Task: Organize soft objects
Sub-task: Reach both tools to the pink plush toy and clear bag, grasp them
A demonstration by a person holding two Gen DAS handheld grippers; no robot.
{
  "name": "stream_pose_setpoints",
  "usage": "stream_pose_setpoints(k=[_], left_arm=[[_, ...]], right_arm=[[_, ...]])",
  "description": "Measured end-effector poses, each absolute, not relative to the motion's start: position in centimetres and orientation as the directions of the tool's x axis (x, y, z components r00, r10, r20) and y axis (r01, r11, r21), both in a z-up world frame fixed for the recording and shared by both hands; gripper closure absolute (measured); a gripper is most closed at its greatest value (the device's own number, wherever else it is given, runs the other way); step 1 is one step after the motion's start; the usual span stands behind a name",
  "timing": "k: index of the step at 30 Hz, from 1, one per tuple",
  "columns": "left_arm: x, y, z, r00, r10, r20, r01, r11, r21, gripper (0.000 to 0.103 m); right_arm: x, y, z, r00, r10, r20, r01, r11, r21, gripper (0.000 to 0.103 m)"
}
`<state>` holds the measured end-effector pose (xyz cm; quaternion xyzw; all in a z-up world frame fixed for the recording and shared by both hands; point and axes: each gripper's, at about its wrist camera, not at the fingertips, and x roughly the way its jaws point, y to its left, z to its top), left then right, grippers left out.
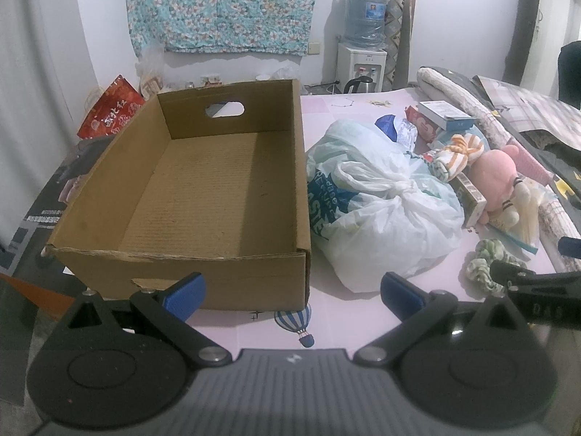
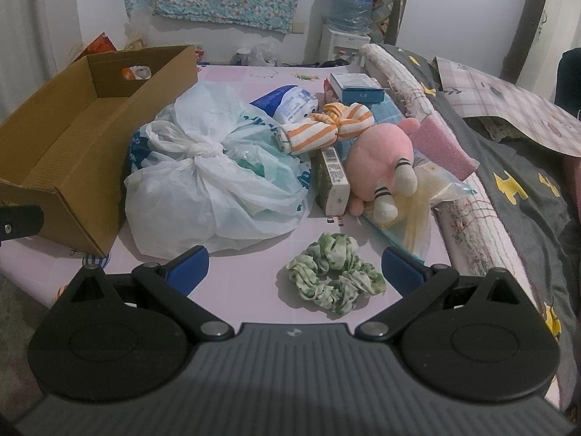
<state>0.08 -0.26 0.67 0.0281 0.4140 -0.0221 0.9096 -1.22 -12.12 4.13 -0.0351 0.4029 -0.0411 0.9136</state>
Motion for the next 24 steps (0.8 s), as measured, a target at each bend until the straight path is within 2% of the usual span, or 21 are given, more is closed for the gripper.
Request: stream_pose_setpoints(k=[12,18,21,24], left_arm=[[-1.3,-2.2,1.6,0.677,-0.036,-0.735,0.122,0.99,0.064,0.0],[-2.2,-5.7,1.7,0.683,-0.145,-0.716,0.269,0.961,0.062,0.0],[-2.5,-8.0,0.8,0.663,-0.221,-0.715,0.364,0.93,0.051,0.0],[-2.6,-10.3,-0.2,0.634,-0.305,-0.711,0.456,0.89,0.024,0.0]], right_arm=[[-2.9,-15.1,4.9,0.716,-0.081,-0.694,0.07,0.997,-0.044,0.001],[-6.3,-19.9,4.8,0.793,-0.098,-0.601,0.112,0.994,-0.014,0.001],[-7.5,-22.3,3.8,0.788,-0.112,-0.605,0.124,0.992,-0.022,0.001],[-8.1,-24.6,2.9,0.783,-0.096,-0.615,0.145,0.989,0.031,0.001]])
